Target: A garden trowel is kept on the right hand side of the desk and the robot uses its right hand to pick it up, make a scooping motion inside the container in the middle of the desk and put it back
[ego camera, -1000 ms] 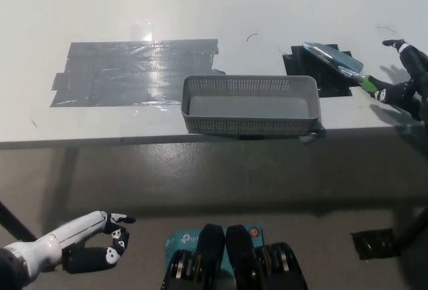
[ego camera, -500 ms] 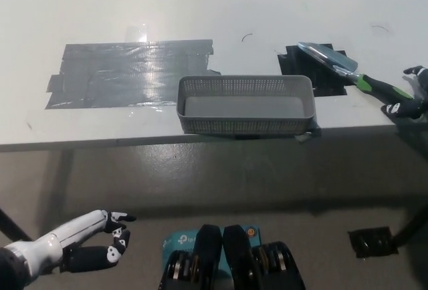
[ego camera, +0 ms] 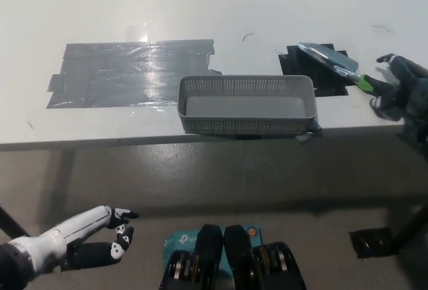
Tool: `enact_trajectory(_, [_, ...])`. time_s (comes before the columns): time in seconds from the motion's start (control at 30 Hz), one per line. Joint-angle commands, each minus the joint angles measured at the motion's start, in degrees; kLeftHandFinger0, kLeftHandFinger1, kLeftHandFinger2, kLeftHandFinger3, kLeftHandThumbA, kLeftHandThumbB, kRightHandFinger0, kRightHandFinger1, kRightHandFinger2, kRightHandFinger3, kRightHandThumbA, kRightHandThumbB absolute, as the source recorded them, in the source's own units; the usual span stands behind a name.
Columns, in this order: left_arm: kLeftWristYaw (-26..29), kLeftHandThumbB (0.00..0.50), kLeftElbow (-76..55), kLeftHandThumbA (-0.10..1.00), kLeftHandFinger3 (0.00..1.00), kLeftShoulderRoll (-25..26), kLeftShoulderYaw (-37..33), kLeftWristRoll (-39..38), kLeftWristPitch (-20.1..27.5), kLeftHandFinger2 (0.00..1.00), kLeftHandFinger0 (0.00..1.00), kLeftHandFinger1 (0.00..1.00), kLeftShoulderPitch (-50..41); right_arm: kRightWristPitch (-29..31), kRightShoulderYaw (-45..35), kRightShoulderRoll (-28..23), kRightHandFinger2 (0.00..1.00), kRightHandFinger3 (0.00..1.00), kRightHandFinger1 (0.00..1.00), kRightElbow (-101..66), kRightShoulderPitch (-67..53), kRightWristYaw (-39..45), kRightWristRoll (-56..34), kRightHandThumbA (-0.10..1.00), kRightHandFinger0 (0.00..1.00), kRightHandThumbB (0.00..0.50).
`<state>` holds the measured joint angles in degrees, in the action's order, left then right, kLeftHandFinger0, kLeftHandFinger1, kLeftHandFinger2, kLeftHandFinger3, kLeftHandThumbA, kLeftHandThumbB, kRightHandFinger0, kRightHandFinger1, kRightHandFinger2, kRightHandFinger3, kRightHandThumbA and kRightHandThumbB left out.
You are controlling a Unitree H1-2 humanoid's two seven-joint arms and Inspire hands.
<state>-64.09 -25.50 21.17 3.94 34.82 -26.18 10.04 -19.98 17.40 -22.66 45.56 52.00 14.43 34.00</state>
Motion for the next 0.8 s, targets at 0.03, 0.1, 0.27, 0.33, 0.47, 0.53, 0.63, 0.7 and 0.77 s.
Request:
enact_trajectory(0.03, [-1.87,0.254,-1.83,1.00,1.00,0.29,0.72,1.20,-0.75,0.98,1.00,0.96,1.45,1.53,1.32,-0.76,1.00,1.00,1.00,-1.24,2.88,0.77,-0.21,0.65,1.00,0.468])
enact_trajectory(0.1, [-2.42,0.254,-1.84,1.00,1.00,-0.11,1.43,1.57,-0.75,0.98,1.00,0.97,1.35,0.55,2.48,-0.94,1.00,1.00,1.00,1.33,3.46,1.61,0.52,0.58,1.00,0.400])
enact_trajectory(0.27, [-2.48,0.243,-1.82,1.00,1.00,0.05,1.89,1.00,-0.75,0.99,1.00,0.95,2.04,-2.78,5.34,-2.30,1.00,1.00,1.00,5.88,6.07,9.38,-0.23,0.55,1.00,0.373])
enact_trajectory(0.33, [-2.20,0.247,-1.76,1.00,1.00,0.47,1.56,0.17,-0.75,1.00,1.00,0.95,2.14,-0.76,9.13,-3.71,1.00,1.00,1.00,9.29,7.25,14.59,1.55,0.57,1.00,0.383])
enact_trajectory(0.47, [-1.96,0.236,-1.62,1.00,1.00,0.34,1.72,0.32,-0.75,0.99,1.00,0.95,2.27,-1.85,8.57,-3.75,1.00,1.00,1.00,13.55,8.94,20.40,-1.96,0.42,1.00,0.307])
enact_trajectory(0.53, [-2.21,0.228,-1.58,1.00,1.00,0.33,1.74,0.80,-0.75,0.98,1.00,0.95,2.52,0.90,11.25,-3.27,1.00,1.00,1.00,17.12,10.24,21.83,0.11,0.45,1.00,0.281])
enact_trajectory(0.63, [-1.88,0.243,-1.22,1.00,1.00,0.93,0.77,0.48,-0.75,0.96,1.00,0.94,2.90,1.67,13.46,-2.84,1.00,1.00,1.00,18.15,10.84,23.90,0.51,0.33,1.00,0.223])
enact_trajectory(0.7, [-1.91,0.254,-1.07,1.00,1.00,0.84,0.55,0.73,-0.75,0.95,1.00,0.93,3.18,1.68,14.14,-2.64,1.00,1.00,1.00,18.85,11.09,25.10,0.23,0.37,1.00,0.178])
enact_trajectory(0.77, [-1.44,0.266,-0.87,1.00,1.00,1.28,-0.26,0.71,-0.75,0.95,1.00,0.93,3.45,1.10,15.48,-2.26,1.00,1.00,1.00,18.26,11.13,26.62,0.59,0.48,1.00,0.138])
